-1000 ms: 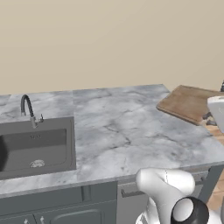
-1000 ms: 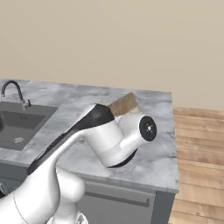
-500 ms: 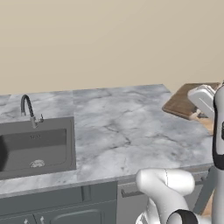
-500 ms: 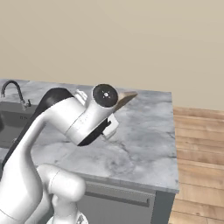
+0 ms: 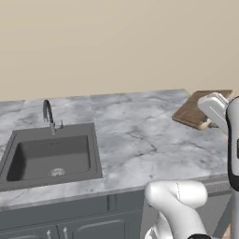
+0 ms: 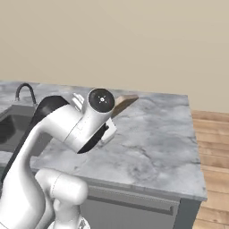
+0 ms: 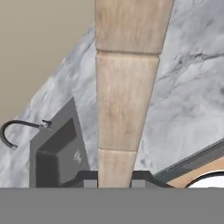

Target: Move the cutting board and knife to the sink. Then move spray from the cabinet to the counter.

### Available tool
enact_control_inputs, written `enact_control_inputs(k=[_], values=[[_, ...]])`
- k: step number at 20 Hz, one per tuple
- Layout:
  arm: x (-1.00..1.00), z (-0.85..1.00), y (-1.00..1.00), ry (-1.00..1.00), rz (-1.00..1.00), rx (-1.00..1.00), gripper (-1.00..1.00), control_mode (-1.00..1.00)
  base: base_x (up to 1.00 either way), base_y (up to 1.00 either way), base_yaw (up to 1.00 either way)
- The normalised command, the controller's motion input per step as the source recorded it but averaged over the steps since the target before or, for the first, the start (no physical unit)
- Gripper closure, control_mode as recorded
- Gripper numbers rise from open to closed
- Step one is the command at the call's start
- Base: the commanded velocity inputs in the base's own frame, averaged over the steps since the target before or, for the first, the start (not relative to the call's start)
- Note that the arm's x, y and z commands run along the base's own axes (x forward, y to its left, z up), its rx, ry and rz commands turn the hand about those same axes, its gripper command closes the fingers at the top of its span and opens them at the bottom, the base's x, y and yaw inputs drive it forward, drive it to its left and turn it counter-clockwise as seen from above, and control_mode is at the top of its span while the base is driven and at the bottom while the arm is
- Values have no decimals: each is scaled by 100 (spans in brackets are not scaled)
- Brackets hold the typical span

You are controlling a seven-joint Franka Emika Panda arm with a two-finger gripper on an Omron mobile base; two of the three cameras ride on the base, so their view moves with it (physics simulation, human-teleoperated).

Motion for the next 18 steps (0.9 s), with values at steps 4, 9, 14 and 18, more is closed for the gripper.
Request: enact_control_inputs(k=[4, 9, 14, 18], values=[[0, 0, 0, 0, 0, 0, 100, 100, 4, 100, 0], [0, 0, 0, 0, 0, 0, 100, 100, 0, 100, 0], [0, 0, 0, 0, 0, 0, 100, 100, 12, 98, 0], [0, 0, 0, 0, 0, 0, 100, 100, 40, 41, -1]])
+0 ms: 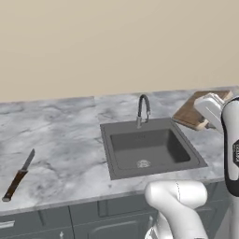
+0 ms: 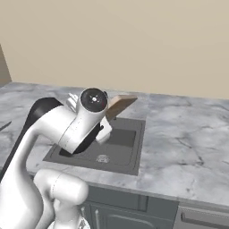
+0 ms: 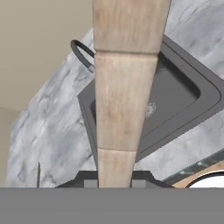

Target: Move the cutting board and knife to the sink. Then move spray from the cabinet to the counter.

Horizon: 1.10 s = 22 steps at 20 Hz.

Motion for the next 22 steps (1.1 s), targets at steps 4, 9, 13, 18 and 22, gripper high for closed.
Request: enact_control_inputs(k=[4, 9, 13, 18, 22], values=[[0, 0, 0, 0, 0, 0, 100, 100, 46, 0, 0], [28, 0, 0, 14, 0, 0, 100, -100, 22, 0, 0], [27, 0, 0, 37, 2, 0, 100, -100, 0, 0, 0], [11, 0, 0, 27, 5, 0, 100, -100, 0, 0, 0], [11, 0, 0, 16, 3, 0, 100, -100, 0, 0, 0]])
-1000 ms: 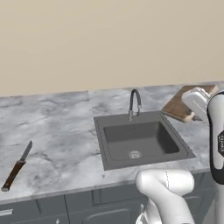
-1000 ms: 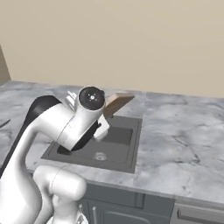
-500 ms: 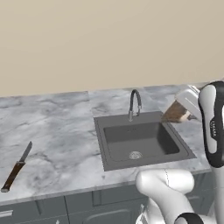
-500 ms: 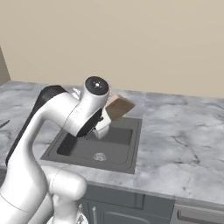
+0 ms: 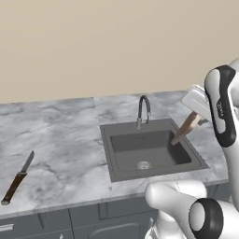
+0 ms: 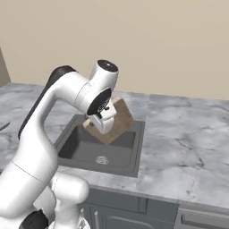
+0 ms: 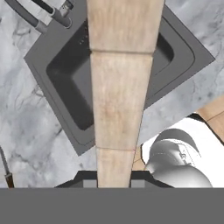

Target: Move the cutting board and knife to the sink. Then move spray from the cabinet to the counter.

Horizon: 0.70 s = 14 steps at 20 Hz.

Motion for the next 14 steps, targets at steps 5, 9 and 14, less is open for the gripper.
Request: enact_control_inputs(k=[5, 9, 14], values=[[1, -8, -6, 7, 5, 2, 100, -100, 0, 0, 0], [0, -6, -2, 0, 1, 9, 100, -100, 0, 0, 0], [0, -5, 0, -6, 0, 14, 100, -100, 0, 0, 0]])
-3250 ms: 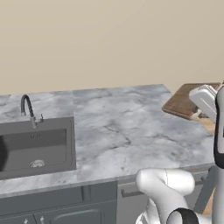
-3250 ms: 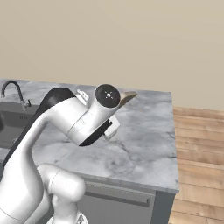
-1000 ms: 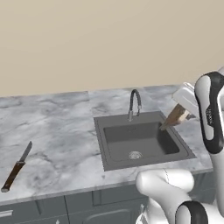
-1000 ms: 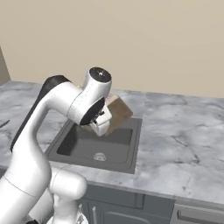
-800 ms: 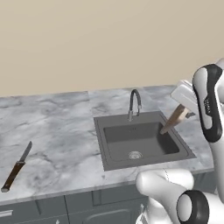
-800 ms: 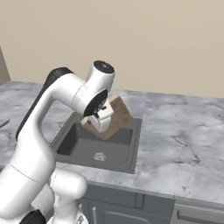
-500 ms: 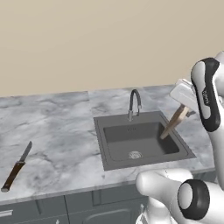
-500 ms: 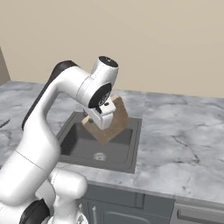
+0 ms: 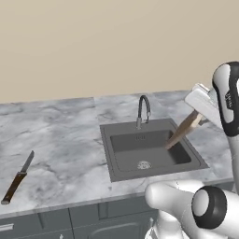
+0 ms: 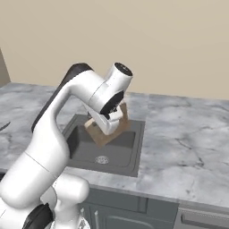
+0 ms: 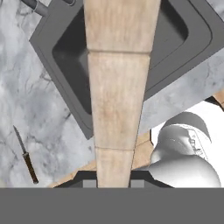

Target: Move the cutting board and knife to the sink. Then move spray from the cabinet to the counter.

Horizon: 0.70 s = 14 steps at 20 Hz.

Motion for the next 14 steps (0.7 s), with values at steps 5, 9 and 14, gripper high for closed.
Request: enact_control_inputs(k=[5, 9, 14], values=[[-8, -18, 0, -8, 0, 15, 100, -100, 0, 0, 0], [-17, -41, 0, -8, 0, 10, 100, -100, 0, 0, 0], [-5, -22, 0, -1, 0, 10, 100, -100, 0, 0, 0]])
